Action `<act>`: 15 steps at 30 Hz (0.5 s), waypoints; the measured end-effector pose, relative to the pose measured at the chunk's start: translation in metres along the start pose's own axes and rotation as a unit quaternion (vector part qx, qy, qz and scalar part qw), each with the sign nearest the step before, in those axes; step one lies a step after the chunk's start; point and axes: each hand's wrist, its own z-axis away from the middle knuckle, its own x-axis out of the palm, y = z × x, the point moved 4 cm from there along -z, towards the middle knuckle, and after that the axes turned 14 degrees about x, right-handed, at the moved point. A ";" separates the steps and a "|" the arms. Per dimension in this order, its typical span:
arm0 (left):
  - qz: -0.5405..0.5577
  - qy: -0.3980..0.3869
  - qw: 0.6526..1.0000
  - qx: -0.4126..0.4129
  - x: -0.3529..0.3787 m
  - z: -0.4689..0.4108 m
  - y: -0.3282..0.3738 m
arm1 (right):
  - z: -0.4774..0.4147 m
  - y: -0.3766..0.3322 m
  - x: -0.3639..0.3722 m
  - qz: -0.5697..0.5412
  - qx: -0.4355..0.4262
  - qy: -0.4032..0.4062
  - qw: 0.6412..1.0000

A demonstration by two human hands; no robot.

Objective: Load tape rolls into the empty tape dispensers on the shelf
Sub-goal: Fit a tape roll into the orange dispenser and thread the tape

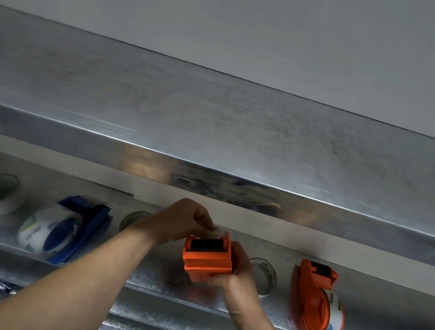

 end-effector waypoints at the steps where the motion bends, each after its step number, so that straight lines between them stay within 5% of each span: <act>1: 0.001 0.006 1.000 0.002 0.000 0.000 0.001 | 0.000 0.000 0.000 0.003 0.001 -0.002 1.000; 15: 0.152 0.093 0.984 0.023 -0.010 0.015 0.025 | 0.003 0.021 -0.005 -0.012 0.048 0.006 0.999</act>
